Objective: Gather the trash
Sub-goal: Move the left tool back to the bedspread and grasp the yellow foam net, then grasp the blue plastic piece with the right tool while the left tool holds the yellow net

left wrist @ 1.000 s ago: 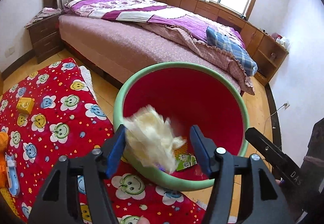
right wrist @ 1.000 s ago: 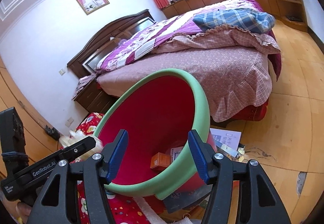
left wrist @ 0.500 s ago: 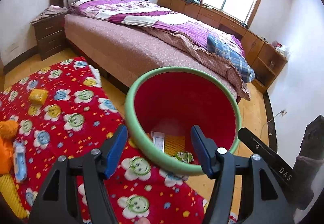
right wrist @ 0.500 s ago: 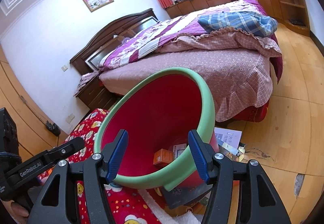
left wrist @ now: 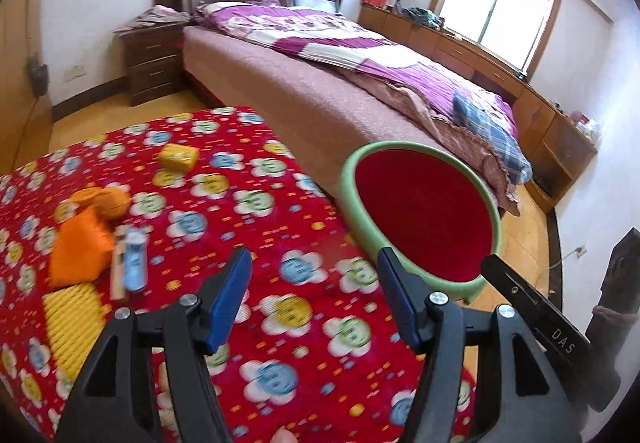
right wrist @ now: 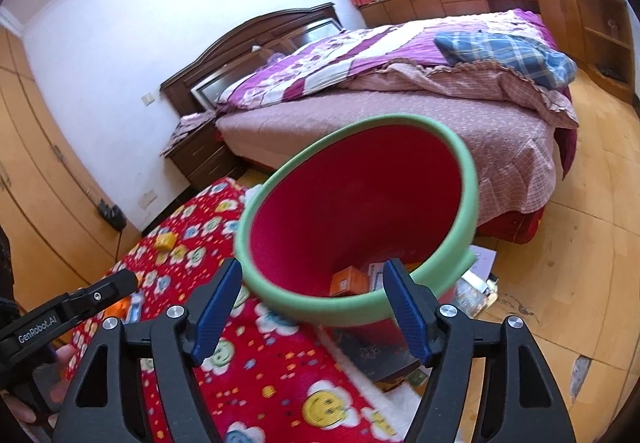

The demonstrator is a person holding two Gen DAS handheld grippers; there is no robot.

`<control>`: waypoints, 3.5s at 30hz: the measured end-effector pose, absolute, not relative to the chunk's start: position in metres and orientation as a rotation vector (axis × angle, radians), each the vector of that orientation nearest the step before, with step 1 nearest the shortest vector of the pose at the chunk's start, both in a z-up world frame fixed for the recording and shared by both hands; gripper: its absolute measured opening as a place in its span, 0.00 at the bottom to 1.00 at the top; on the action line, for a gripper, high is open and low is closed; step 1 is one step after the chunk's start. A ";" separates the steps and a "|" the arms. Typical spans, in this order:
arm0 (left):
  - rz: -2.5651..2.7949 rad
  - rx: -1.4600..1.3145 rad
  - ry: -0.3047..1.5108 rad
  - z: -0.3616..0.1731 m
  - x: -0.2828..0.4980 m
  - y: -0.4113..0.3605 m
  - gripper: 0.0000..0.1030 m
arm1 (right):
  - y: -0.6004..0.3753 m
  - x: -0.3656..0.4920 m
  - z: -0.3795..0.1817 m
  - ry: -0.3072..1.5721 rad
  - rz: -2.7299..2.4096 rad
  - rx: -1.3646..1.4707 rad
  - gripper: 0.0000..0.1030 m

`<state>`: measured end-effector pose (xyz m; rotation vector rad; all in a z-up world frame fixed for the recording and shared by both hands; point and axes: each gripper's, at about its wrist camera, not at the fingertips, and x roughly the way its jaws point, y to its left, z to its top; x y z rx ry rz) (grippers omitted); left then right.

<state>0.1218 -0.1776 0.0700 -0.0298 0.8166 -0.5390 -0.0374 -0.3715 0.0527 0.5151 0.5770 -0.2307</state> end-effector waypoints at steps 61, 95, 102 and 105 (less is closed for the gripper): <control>-0.271 -0.120 0.905 0.003 0.145 -0.052 0.26 | -0.231 -0.007 0.005 0.796 -0.022 0.227 0.81; -0.075 -0.086 0.837 0.012 0.206 0.007 0.10 | -0.156 0.076 0.016 0.850 0.228 0.320 0.36; -0.088 -0.096 0.816 0.009 0.202 0.012 0.10 | -0.142 0.099 0.013 0.845 0.225 0.331 0.36; -0.097 -0.104 0.819 0.007 0.201 0.014 0.10 | -0.140 0.106 0.010 0.845 0.206 0.326 0.28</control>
